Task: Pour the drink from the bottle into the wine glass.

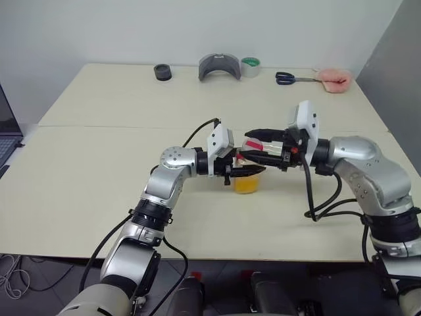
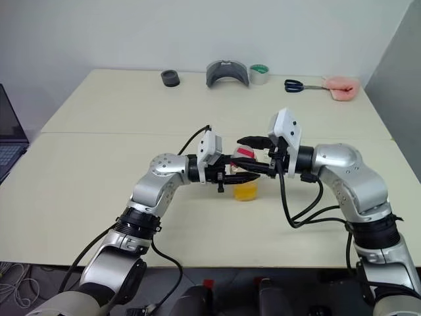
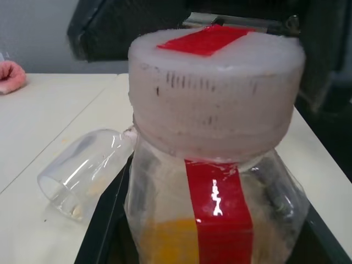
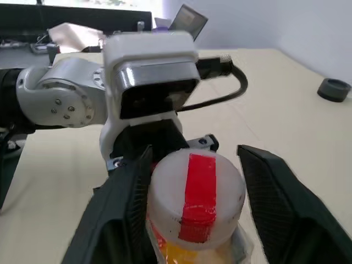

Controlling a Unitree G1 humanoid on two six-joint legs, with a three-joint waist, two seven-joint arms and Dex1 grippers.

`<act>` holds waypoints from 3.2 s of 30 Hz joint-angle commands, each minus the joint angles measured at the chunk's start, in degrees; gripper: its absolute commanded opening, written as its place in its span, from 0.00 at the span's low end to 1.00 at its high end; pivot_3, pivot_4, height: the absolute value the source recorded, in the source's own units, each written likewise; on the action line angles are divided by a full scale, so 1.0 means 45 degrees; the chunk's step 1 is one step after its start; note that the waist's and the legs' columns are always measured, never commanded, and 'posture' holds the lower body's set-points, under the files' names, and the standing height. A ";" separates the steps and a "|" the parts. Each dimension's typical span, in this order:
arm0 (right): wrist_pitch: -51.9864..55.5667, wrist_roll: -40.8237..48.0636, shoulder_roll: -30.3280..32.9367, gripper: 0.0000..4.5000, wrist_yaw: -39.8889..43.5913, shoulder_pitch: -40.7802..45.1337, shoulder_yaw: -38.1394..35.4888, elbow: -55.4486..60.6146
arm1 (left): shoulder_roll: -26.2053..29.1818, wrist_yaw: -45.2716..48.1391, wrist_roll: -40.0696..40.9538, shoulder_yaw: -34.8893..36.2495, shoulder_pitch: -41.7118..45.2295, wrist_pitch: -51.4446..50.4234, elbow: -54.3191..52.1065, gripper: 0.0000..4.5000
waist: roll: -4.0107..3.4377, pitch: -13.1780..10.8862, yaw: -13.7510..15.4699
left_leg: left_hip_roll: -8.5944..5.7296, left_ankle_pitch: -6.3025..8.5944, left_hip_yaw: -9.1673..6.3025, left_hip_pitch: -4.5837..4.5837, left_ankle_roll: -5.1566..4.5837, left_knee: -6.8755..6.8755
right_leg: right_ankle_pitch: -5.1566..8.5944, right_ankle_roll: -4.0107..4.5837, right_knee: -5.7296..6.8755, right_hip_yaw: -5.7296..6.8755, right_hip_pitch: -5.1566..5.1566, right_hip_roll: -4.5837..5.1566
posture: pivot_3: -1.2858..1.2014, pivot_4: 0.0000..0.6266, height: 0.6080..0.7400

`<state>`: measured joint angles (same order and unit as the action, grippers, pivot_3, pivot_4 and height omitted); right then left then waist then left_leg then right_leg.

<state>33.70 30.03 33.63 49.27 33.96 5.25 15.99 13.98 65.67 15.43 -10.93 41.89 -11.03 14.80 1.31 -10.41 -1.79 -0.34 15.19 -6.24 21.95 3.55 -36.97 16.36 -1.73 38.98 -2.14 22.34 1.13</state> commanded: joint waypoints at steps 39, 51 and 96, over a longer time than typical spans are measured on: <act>0.1773 -0.3991 -0.5106 0.71 -0.9333 -0.2680 0.0786 0.5055 | -0.0164 -0.0957 0.0049 0.0363 0.0599 0.0735 0.0763 0.40 | -0.0009 -0.0003 -0.0027 | 0.0000 -0.0002 0.0003 -0.0005 0.0002 0.0008 | 0.0004 -0.0006 0.0006 -0.0008 0.0010 -0.0010 | 0.52 0.24 1.00; 0.0713 -0.2327 -0.3066 0.41 -0.4919 -0.1965 0.0357 0.3368 | -0.0052 -0.0679 0.0114 0.0273 0.0652 0.0587 0.0634 0.40 | -0.0010 -0.0004 -0.0029 | -0.0004 -0.0001 0.0008 -0.0006 0.0001 0.0002 | 0.0003 -0.0007 0.0005 -0.0009 0.0007 -0.0010 | 0.52 0.24 1.00; 0.1315 -0.4310 -0.5420 1.00 -0.9399 -0.2535 0.1264 0.4622 | 0.0253 -0.0975 -0.0099 0.0345 0.0738 0.0773 0.0916 0.39 | -0.0021 -0.0013 -0.0031 | 0.0000 -0.0001 0.0004 0.0002 0.0001 0.0005 | 0.0002 -0.0007 0.0010 -0.0009 0.0020 -0.0010 | 0.52 0.24 1.00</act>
<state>40.99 11.18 9.75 7.20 21.60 10.84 35.61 15.31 61.65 14.86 -10.35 44.22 -9.17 20.77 1.21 -10.47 -1.93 -0.35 15.19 -6.22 21.96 3.55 -36.95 16.37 -1.76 39.02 -2.18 22.43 1.10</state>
